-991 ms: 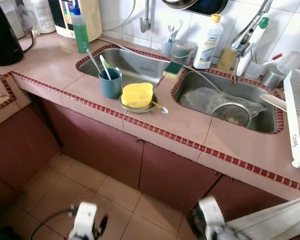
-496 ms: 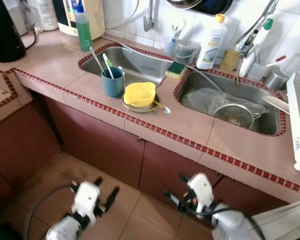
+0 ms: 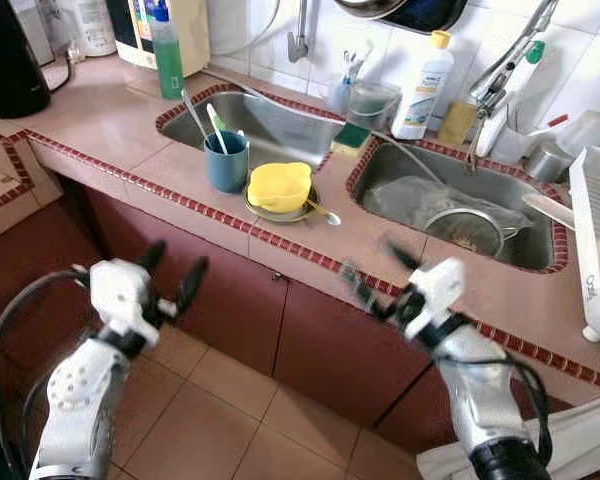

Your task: Kitchen organization

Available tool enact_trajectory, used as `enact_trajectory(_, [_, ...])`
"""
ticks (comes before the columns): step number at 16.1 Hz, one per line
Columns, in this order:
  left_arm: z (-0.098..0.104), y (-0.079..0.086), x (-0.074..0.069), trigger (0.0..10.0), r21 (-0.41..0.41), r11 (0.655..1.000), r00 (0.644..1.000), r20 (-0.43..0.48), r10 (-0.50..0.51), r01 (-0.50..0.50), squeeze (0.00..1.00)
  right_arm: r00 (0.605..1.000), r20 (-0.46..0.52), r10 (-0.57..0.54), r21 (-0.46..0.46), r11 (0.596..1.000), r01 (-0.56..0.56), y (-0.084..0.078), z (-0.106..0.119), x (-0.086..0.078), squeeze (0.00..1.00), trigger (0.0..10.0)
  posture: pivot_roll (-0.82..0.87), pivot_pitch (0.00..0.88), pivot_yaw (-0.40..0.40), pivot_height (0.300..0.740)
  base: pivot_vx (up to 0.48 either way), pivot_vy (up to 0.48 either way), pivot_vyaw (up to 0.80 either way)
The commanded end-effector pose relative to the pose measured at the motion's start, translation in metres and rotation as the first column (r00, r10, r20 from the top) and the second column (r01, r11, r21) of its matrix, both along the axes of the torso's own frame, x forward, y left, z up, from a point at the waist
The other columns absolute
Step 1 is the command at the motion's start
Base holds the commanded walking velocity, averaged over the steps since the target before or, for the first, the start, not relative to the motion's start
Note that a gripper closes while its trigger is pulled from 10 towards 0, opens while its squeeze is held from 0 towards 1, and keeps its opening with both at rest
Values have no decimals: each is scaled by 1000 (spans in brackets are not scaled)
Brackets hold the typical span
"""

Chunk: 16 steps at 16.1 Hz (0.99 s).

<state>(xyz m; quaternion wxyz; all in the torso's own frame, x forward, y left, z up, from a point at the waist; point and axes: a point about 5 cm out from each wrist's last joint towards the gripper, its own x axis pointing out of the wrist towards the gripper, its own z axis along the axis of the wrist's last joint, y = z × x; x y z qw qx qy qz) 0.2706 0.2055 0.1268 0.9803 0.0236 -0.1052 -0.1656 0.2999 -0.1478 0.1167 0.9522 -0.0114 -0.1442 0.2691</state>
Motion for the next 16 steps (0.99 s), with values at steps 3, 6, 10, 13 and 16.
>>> enact_trajectory(3, [-4, -5, 0, 10000, -76, 989, 991, -67, 119, -124, 0, 958, 4, -286, 86, 955, 285, -15, 10, 3, 0, 10000, 72, 0, -96, 740, 0, 0, 0])
enact_trajectory(6, [-18, -5, -5, 10000, -92, 975, 972, -144, 187, -202, 0, 936, -83, -341, 107, 931, 348, -13, -6, -2, 0, 10000, 73, 0, -102, 740, 0, 0, 0])
enact_trajectory(10, [-13, -13, 1, 10000, -94, 977, 971, -160, 175, -192, 0, 946, -43, -321, 87, 942, 323, -2, 3, 4, 0, 10000, 79, 0, -89, 740, 0, 223, 0])
enact_trajectory(13, [-9, -10, 7, 10000, -74, 978, 970, -160, 182, -195, 0, 946, -26, -322, 82, 943, 323, 0, 6, 6, 0, 10000, 74, 0, -79, 740, 0, 348, 0])
enact_trajectory(16, [-9, -10, 8, 10000, -70, 978, 969, -165, 183, -196, 0, 951, -18, -309, 61, 949, 310, 3, 4, 4, 0, 10000, 69, 0, -74, 740, 0, 368, 0])
